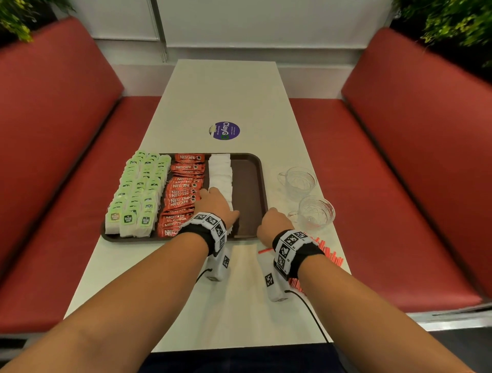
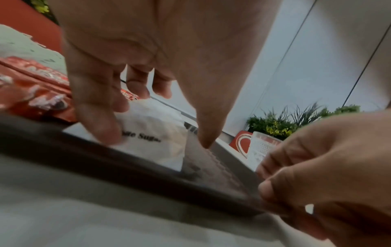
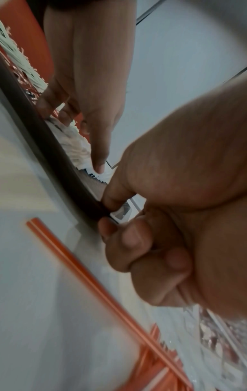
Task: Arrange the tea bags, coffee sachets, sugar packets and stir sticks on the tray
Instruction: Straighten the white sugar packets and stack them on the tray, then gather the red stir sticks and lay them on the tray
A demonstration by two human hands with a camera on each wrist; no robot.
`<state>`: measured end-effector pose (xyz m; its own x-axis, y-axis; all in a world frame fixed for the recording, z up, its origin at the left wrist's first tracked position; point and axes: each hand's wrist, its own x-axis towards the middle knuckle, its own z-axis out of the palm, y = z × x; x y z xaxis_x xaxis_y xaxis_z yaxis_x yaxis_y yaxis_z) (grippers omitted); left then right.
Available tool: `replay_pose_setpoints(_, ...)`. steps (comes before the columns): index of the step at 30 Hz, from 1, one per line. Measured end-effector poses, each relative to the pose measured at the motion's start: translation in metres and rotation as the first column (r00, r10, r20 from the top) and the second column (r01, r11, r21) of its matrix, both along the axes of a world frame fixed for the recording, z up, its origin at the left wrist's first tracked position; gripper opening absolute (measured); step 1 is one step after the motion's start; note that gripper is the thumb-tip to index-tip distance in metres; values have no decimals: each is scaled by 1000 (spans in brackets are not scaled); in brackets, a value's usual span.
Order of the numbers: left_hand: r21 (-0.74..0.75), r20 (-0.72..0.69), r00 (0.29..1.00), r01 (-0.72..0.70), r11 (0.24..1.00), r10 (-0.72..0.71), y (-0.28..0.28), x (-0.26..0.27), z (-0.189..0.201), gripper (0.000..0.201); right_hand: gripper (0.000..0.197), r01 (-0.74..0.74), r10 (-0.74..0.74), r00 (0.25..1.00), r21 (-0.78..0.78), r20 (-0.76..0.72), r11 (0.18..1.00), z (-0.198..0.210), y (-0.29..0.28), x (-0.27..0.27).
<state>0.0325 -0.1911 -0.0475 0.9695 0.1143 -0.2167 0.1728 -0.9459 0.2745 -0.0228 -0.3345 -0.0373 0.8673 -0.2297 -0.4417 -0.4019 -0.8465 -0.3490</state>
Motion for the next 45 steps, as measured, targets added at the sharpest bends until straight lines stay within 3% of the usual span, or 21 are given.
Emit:
replay_pose_setpoints(6, 9, -50, 999, 17, 1000, -16, 3, 14, -6, 82, 34, -20, 20, 1000, 0, 6, 1000, 0, -1, 0)
replay_pose_setpoints(10, 147, 29, 999, 31, 989, -36, 2, 32, -3, 113, 34, -36, 36, 999, 8, -1, 999, 0, -3, 1)
replay_pose_setpoints(13, 159, 34, 999, 10, 987, -16, -4, 48, 1, 122, 34, -59, 59, 998, -7, -2, 998, 1, -4, 2)
replay_pose_setpoints(20, 67, -43, 999, 0, 998, 3, -10, 68, 3, 101, 33, -152, 152, 988, -62, -9, 986, 4, -6, 5)
replay_pose_setpoints(26, 161, 7, 1000, -26, 987, 25, -11, 83, 1, 108, 32, -155, 154, 988, -51, -20, 987, 3, -7, 5)
replay_pose_setpoints(30, 143, 9, 999, -39, 989, 38, -17, 102, 1, 109, 31, -161, 160, 987, -40, -25, 986, 2, -9, 6)
replay_pose_setpoints(36, 152, -66, 998, 11, 988, -1, -15, 122, 3, 81, 30, -180, 178, 983, -51, -36, 982, 2, -10, 9)
replay_pose_setpoints(39, 129, -76, 997, 8, 992, 2, -13, 120, 7, 92, 33, -177, 175, 984, -47, -44, 983, 3, -9, 8)
replay_pose_setpoints(42, 120, -23, 1000, 20, 993, -17, -11, 105, 17, 102, 48, -141, 141, 990, -27, -6, 990, 10, -9, 3)
replay_pose_setpoints(45, 136, 122, 985, 104, 985, -121, -11, 80, 30, 94, 45, -198, 199, 979, -23, 51, 980, 25, -12, -10)
